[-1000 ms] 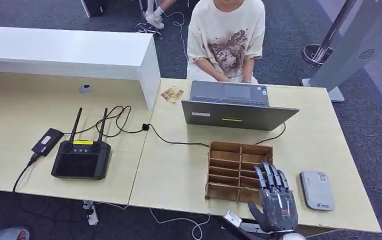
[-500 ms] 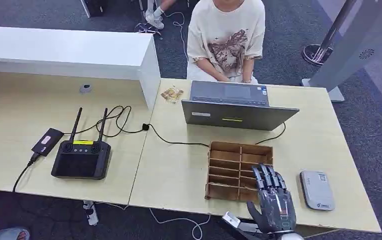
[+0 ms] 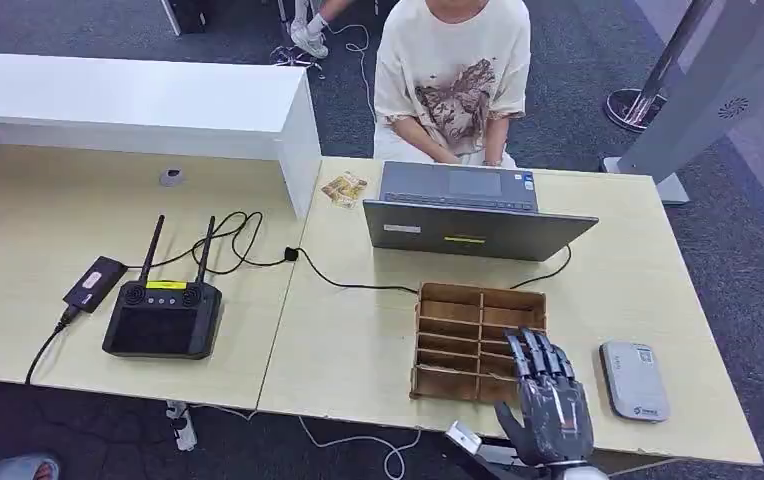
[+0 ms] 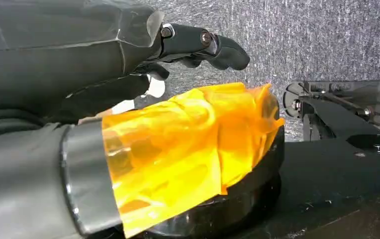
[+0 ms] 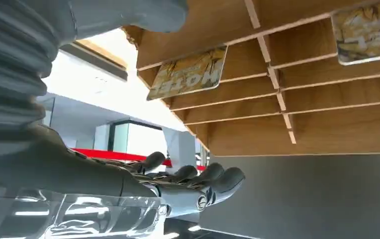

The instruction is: Pass the card to the sensor for recognition and then transmit it.

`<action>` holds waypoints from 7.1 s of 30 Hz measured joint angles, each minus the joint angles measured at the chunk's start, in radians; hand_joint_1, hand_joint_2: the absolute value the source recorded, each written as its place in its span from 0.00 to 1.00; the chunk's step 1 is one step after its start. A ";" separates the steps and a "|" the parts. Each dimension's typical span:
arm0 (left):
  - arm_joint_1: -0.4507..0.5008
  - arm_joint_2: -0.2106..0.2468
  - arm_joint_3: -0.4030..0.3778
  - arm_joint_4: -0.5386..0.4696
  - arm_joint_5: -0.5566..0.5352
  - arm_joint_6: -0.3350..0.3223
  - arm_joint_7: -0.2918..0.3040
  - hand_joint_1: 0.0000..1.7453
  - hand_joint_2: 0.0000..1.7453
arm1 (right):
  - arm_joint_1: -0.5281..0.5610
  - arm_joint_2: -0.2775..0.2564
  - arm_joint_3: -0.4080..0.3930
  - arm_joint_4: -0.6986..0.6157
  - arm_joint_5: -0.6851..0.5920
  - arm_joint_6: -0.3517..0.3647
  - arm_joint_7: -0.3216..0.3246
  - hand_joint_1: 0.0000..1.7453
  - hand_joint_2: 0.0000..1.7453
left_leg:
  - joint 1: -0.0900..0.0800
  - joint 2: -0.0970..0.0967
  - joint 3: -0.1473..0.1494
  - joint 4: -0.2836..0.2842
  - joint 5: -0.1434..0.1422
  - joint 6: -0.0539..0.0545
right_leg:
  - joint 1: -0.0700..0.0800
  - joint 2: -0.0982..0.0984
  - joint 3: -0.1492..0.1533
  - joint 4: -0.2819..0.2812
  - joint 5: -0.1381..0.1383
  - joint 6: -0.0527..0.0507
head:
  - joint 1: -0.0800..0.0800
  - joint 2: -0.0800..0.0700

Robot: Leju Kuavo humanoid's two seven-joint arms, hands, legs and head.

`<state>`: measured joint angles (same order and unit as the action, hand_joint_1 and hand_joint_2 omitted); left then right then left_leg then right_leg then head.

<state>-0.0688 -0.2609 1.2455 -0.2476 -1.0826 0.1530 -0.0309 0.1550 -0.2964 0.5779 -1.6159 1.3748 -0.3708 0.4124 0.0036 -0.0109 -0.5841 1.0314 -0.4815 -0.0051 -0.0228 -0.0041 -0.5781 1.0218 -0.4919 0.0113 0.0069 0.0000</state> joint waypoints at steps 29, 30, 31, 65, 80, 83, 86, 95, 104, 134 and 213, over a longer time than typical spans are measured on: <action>0.000 0.000 0.000 0.000 -0.003 0.001 0.001 0.00 0.00 | 0.017 0.000 -0.029 0.002 -0.016 0.001 0.024 0.58 1.00 | 0.000 0.000 0.000 0.000 0.000 0.000 | 0.000 0.000 0.000 0.000 0.000 0.000 | 0.000 0.000; 0.000 0.000 0.000 0.000 -0.003 0.001 0.001 0.00 0.00 | 0.017 0.000 -0.030 0.002 -0.016 0.001 0.024 0.64 1.00 | 0.000 0.000 0.000 0.000 0.000 0.000 | 0.000 0.000 0.000 0.000 0.000 0.000 | 0.000 0.000; 0.000 0.000 0.000 0.000 -0.003 0.001 0.001 0.00 0.00 | 0.017 0.000 -0.030 0.002 -0.016 0.001 0.024 0.64 1.00 | 0.000 0.000 0.000 0.000 0.000 0.000 | 0.000 0.000 0.000 0.000 0.000 0.000 | 0.000 0.000; 0.000 -0.002 0.000 0.000 0.000 0.001 0.000 0.00 0.00 | 0.019 0.000 -0.033 0.020 -0.003 -0.001 0.016 0.88 1.00 | 0.000 0.000 0.000 0.000 0.000 0.000 | 0.000 0.000 0.000 0.000 0.000 0.000 | 0.000 0.000; 0.000 -0.002 0.000 0.000 0.015 0.003 -0.011 0.00 0.00 | 0.019 0.010 -0.038 0.018 -0.076 -0.110 -0.077 0.97 1.00 | 0.000 0.000 0.000 0.000 0.000 0.000 | 0.000 0.000 0.000 0.000 0.000 0.000 | 0.000 0.000; 0.000 -0.002 0.001 0.000 0.016 0.003 -0.014 0.00 0.00 | 0.022 0.014 -0.051 0.009 -0.095 -0.142 -0.103 0.97 1.00 | 0.000 0.000 0.000 0.000 0.000 0.000 | 0.000 0.000 0.000 0.000 0.000 0.000 | 0.000 0.000; 0.000 -0.002 0.001 0.000 0.020 0.003 -0.022 0.00 0.00 | 0.027 0.016 -0.059 -0.002 -0.135 -0.166 -0.138 0.96 1.00 | 0.000 0.000 0.000 0.000 0.000 0.000 | 0.000 0.000 0.000 0.000 0.000 0.000 | 0.000 0.000; 0.001 -0.002 0.003 0.000 0.031 0.006 -0.033 0.00 0.00 | 0.035 0.017 -0.075 -0.043 -0.325 -0.190 -0.268 0.97 1.00 | 0.000 0.000 0.000 0.000 0.000 0.000 | 0.000 0.000 0.000 0.000 0.000 0.000 | 0.000 0.000; 0.002 -0.002 0.009 0.000 0.039 0.015 -0.048 0.00 0.00 | 0.056 0.010 -0.090 -0.117 -0.598 -0.165 -0.475 0.95 1.00 | 0.000 0.000 0.000 0.000 0.000 0.000 | 0.000 0.000 0.000 0.000 0.000 0.000 | 0.000 0.000; 0.002 -0.001 0.011 0.000 0.039 0.019 -0.063 0.00 0.00 | 0.015 0.010 -0.173 -0.223 -0.703 -0.073 -0.677 1.00 1.00 | 0.000 0.000 0.000 0.000 0.000 0.000 | 0.000 0.000 0.000 0.000 0.000 0.000 | 0.000 0.000; -0.022 0.034 -0.052 0.007 -0.075 -0.048 0.010 0.00 0.00 | -1.099 0.139 -0.051 0.655 -0.793 0.335 -0.204 1.00 1.00 | 0.000 -0.001 -0.001 0.001 0.009 -0.002 | 0.000 0.000 -0.001 0.001 0.008 -0.001 | 0.000 0.000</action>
<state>-0.0907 -0.2274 1.1933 -0.2403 -1.1574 0.1045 -0.0210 -0.9440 -0.1572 0.5268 -0.9613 0.5814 -0.0362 0.2087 0.0036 -0.0117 -0.5849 1.0320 -0.4723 -0.0067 -0.0228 -0.0040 -0.5789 1.0230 -0.4835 0.0101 0.0072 0.0000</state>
